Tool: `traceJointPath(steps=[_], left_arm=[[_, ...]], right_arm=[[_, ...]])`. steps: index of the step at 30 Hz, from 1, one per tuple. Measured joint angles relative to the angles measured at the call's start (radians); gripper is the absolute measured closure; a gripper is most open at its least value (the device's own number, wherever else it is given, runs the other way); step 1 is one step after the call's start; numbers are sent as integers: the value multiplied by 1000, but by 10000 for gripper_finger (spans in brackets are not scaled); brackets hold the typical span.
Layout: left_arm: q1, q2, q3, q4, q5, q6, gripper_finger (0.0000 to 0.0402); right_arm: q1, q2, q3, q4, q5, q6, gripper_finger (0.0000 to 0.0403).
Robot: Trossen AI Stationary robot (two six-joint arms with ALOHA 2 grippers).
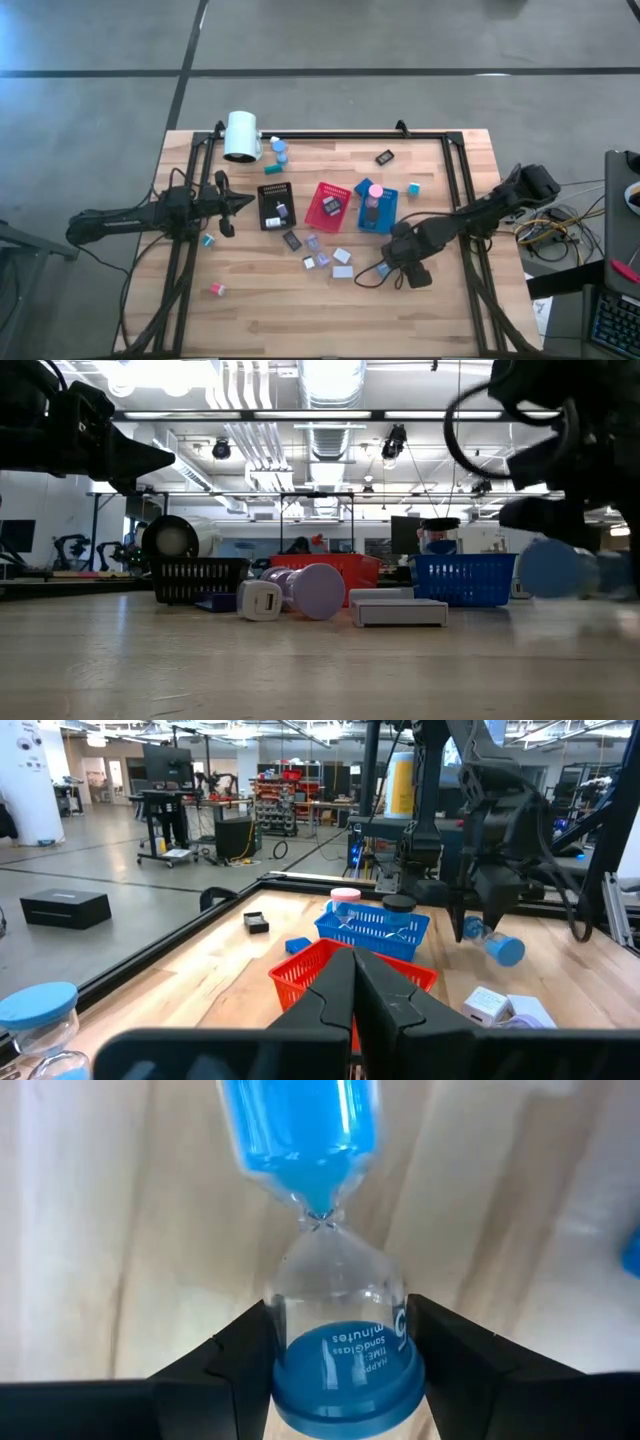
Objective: Pick & Place Office items
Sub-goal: Put the bottom blue hourglass into the blue bin
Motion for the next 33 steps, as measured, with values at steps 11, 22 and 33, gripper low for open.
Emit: traceJointPath(steps=[11,22,33], left_arm=[[0,0,13,65,27,-93,394],[0,0,7,61,31,-86,394],[0,0,7,61,39,-86,394]], right_arm=[[2,-323,0,14,171,132,214],[2,-668,-16,393,258,-70,214],[2,-843,-204,659,327,-104,214]])
